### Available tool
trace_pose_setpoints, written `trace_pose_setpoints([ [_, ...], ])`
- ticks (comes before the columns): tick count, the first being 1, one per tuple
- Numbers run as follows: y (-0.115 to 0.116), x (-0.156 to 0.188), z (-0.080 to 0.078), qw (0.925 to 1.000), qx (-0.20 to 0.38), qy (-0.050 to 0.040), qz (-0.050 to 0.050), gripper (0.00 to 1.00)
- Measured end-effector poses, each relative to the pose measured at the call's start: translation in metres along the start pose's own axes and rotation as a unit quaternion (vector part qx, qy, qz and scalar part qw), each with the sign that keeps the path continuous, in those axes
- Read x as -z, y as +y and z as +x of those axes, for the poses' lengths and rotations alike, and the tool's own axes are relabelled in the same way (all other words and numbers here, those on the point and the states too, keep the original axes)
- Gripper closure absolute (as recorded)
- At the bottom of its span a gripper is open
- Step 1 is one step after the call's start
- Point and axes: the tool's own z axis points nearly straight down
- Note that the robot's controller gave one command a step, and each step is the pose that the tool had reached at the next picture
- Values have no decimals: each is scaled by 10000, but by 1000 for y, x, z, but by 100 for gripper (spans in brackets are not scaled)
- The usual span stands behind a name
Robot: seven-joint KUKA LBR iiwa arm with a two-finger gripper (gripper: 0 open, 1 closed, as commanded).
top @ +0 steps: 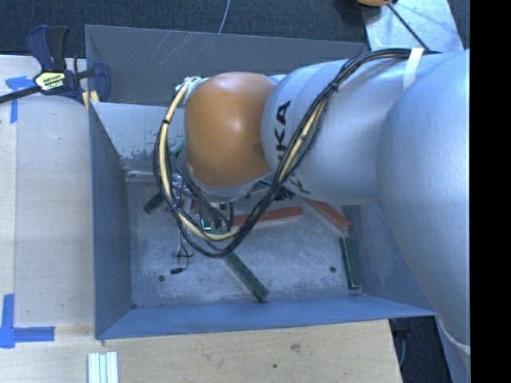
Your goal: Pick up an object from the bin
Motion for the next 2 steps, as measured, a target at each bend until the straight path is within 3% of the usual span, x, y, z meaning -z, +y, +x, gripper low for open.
trace_pose_setpoints([
  [1,-1,5,-2,10000,-13,-39,-13,0],
  [2,-20,-34,-38,9990,431,-81,-22,0],
])
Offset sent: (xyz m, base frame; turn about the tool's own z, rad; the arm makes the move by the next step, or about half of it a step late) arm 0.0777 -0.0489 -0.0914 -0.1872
